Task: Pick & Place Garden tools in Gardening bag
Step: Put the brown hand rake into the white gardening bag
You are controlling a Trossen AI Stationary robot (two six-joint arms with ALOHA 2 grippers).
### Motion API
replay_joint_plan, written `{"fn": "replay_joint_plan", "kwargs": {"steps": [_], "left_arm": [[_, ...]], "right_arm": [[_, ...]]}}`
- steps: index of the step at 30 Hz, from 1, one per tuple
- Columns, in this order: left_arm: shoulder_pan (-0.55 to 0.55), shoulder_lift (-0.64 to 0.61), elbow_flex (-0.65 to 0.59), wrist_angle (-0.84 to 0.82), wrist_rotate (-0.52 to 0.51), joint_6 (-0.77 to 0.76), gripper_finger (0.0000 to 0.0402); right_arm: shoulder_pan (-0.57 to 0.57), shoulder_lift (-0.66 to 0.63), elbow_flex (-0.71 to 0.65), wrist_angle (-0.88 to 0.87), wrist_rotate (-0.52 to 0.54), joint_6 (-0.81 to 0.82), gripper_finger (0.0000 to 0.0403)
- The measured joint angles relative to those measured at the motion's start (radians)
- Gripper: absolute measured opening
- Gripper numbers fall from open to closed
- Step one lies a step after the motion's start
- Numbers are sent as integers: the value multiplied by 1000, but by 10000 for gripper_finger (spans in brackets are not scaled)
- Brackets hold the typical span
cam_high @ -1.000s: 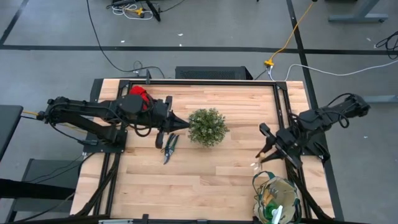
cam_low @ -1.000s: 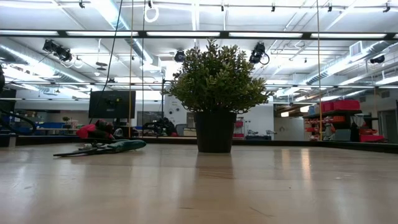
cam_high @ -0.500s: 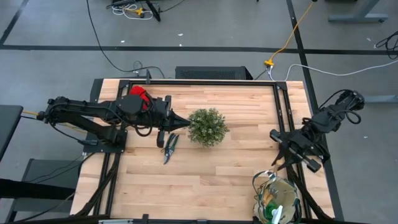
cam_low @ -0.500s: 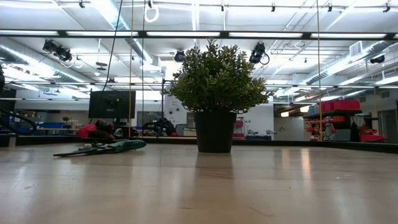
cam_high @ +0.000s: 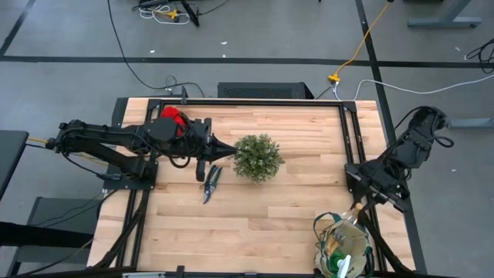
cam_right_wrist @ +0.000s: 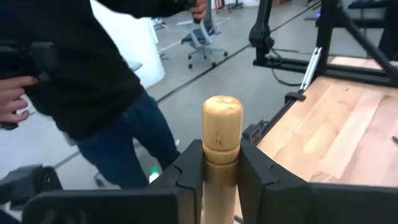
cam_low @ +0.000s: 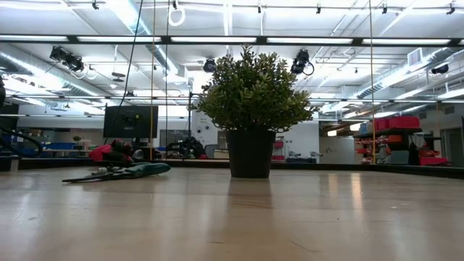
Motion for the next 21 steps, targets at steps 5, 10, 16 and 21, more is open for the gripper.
{"fn": "replay_joint_plan", "kwargs": {"steps": [5, 10, 16, 21], "left_arm": [[0, 0, 0, 0, -15, -16, 3], [0, 0, 0, 0, -18, -16, 3], [0, 0, 0, 0, -18, -16, 3], [0, 0, 0, 0, -18, -16, 3]], "right_arm": [[33, 2, 0, -7, 18, -5, 59], [74, 14, -9, 1, 58, 5, 59], [126, 19, -124, 111, 60, 63, 59], [160, 21, -245, 270, 63, 67, 59]]}}
